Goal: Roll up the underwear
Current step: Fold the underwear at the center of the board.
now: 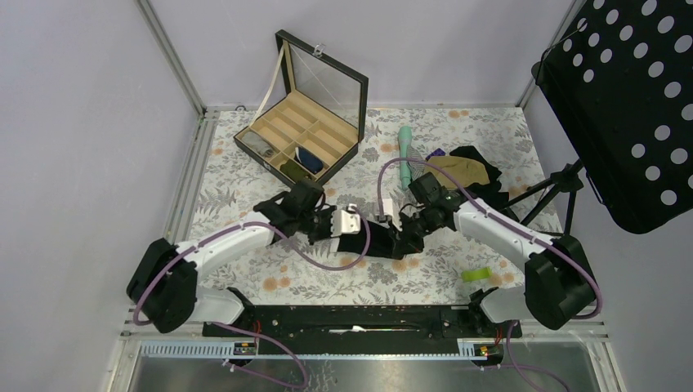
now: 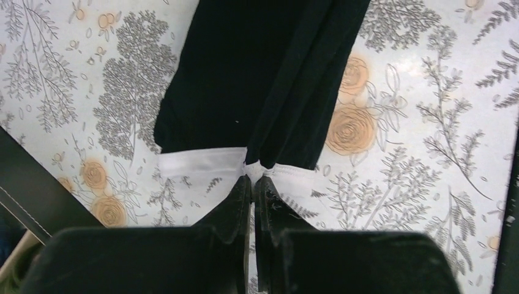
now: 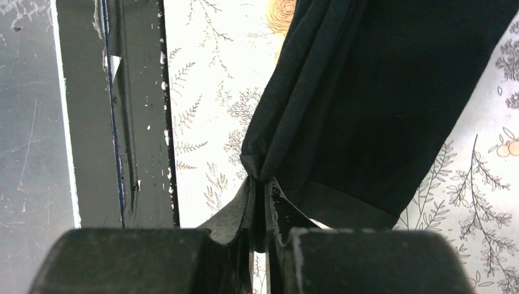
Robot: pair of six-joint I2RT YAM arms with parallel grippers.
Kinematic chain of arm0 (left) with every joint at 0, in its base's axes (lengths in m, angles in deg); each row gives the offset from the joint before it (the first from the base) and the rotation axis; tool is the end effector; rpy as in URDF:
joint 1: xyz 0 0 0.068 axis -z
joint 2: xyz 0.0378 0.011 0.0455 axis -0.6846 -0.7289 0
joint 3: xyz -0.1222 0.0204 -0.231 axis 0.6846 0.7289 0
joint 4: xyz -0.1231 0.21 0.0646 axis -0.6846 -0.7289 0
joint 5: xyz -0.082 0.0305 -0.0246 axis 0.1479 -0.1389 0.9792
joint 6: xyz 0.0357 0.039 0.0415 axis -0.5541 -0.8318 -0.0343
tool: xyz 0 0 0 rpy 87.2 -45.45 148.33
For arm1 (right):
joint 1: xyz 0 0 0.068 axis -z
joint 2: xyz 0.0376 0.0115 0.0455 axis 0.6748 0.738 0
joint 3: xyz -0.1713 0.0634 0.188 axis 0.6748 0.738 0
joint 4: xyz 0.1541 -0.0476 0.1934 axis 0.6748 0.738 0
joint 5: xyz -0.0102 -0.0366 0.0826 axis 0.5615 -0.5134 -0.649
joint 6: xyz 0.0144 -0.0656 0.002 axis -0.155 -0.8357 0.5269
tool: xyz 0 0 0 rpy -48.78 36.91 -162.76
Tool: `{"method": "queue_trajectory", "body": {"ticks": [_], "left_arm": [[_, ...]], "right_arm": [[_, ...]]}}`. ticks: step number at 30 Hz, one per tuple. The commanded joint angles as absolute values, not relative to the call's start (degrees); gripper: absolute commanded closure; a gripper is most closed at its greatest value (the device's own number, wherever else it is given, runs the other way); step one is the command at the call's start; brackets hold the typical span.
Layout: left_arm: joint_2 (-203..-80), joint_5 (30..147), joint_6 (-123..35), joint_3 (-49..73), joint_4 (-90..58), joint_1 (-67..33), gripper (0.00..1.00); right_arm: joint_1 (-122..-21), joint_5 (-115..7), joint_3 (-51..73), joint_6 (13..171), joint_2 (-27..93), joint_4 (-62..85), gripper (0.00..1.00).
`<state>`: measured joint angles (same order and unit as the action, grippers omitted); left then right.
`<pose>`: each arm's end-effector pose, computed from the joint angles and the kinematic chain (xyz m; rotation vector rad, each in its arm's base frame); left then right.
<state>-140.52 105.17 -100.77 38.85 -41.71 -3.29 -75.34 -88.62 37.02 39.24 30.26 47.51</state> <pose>0.1857 -0.1848 0.1976 1.7713 1.6771 -0.5024 0.1910 0.1667 0.1982 -1.7488 1.7901 0.8997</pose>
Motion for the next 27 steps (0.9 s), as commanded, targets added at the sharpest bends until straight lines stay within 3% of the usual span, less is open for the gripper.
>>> {"method": "queue_trajectory", "body": {"ticks": [1, 15, 27], "left_arm": [[-144.6, 106.1, -102.7, 34.3, -37.7, -4.2, 1.0], [-158.9, 107.5, -105.9, 22.6, -39.4, -6.7, 1.0], [-166.0, 108.2, -104.8, 18.0, -41.3, -9.0, 1.0]], "right_arm": [[-72.3, -91.4, 35.8, 40.8, 32.1, 50.5, 1.0], [-61.9, -96.4, 27.3, 40.2, 46.0, 57.0, 0.97], [-56.2, -97.6, 15.2, 39.9, 65.4, 67.1, 0.91]]}}
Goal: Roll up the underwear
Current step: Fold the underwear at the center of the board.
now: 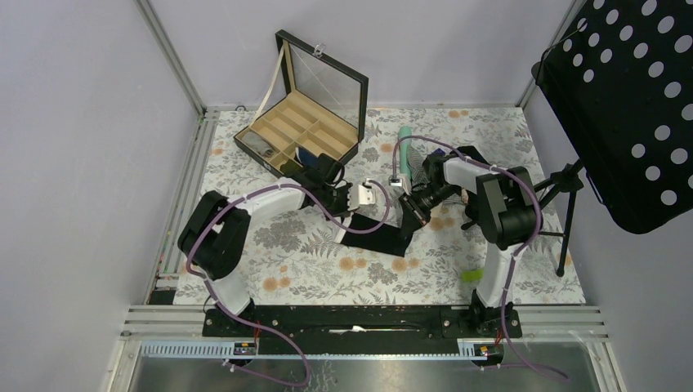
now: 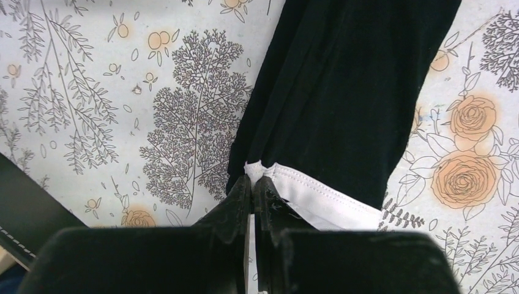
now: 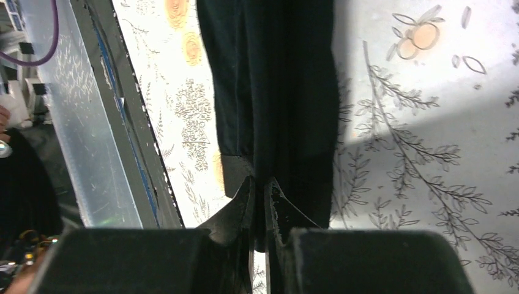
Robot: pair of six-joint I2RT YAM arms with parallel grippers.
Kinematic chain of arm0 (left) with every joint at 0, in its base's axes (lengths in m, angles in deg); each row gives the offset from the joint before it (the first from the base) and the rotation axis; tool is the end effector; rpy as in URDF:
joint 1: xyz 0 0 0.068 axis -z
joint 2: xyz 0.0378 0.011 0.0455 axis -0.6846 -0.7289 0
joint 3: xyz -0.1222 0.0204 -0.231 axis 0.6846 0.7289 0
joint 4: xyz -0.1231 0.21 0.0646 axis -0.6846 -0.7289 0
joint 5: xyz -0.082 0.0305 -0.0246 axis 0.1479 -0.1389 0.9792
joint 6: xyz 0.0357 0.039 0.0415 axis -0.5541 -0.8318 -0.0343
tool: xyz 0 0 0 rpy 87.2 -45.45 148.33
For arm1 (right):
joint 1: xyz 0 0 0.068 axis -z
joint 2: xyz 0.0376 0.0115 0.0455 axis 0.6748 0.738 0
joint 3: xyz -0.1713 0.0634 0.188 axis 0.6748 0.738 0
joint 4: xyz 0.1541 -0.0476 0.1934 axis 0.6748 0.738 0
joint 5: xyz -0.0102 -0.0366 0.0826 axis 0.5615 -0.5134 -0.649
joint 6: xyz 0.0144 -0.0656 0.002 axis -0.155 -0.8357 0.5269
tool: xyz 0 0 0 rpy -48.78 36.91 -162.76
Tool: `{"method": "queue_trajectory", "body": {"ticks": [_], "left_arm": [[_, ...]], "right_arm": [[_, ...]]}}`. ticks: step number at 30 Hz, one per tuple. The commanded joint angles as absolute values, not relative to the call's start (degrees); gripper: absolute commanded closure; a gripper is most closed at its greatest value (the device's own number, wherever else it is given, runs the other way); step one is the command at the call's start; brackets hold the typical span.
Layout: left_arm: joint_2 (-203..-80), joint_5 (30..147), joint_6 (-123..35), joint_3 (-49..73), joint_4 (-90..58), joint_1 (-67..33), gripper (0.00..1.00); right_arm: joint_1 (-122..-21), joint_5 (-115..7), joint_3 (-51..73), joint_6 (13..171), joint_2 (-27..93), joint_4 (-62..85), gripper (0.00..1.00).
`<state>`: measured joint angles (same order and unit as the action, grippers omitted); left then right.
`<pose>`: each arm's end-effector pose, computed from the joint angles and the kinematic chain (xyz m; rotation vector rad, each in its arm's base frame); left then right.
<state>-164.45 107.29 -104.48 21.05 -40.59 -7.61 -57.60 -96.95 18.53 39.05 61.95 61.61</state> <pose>0.2691 -0.2226 0.1739 1.7936 1.7335 -0.5140 0.2946 0.1229 0.1316 -1.3419 2.3167 1.2404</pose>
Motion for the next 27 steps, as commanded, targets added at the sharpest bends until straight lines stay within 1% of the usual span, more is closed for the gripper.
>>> {"method": "queue_trajectory", "body": {"ticks": [1, 6, 9, 11, 13, 15, 17, 20, 22, 27], "left_arm": [[-166.5, 108.2, -104.7, 17.6, -41.3, -9.2, 1.0], [-168.8, 108.2, -102.8, 15.8, -40.5, -10.0, 1.0], [-170.0, 108.2, -101.1, 14.5, -40.4, -10.2, 0.99], [-170.0, 108.3, -100.0, 13.8, -40.3, -10.2, 0.93], [-169.8, 108.3, -98.5, 13.4, -40.1, -10.3, 0.86], [-169.2, 108.1, -95.9, 13.1, -40.0, -10.2, 0.77], [-168.2, 107.4, -93.1, 13.2, -39.0, -10.3, 0.69], [-165.7, 106.0, -88.7, 13.8, -36.0, -10.2, 0.6], [-164.0, 103.6, -85.4, 13.9, -34.2, -10.2, 0.57], [-159.7, 100.5, -80.5, 14.9, -34.0, -10.2, 0.54]], "right_arm": [[-56.1, -97.3, 14.6, 40.9, 66.6, 67.1, 0.9], [-56.0, -96.6, 12.2, 45.9, 70.5, 66.4, 0.85], [-55.9, -96.2, 11.4, 47.9, 71.4, 66.4, 0.78], [-55.9, -96.0, 11.1, 48.7, 71.1, 66.1, 0.73], [-55.9, -95.4, 10.6, 49.9, 70.0, 65.5, 0.65], [-55.8, -94.9, 10.0, 51.7, 68.8, 64.7, 0.55], [-55.8, -94.7, 9.1, 53.4, 67.5, 64.5, 0.49], [-55.8, -91.9, 9.0, 55.5, 64.6, 62.7, 0.47], [-55.9, -89.1, 9.4, 55.3, 62.5, 61.7, 0.46], [-55.9, -85.8, 10.8, 53.9, 61.2, 60.7, 0.4]]}}
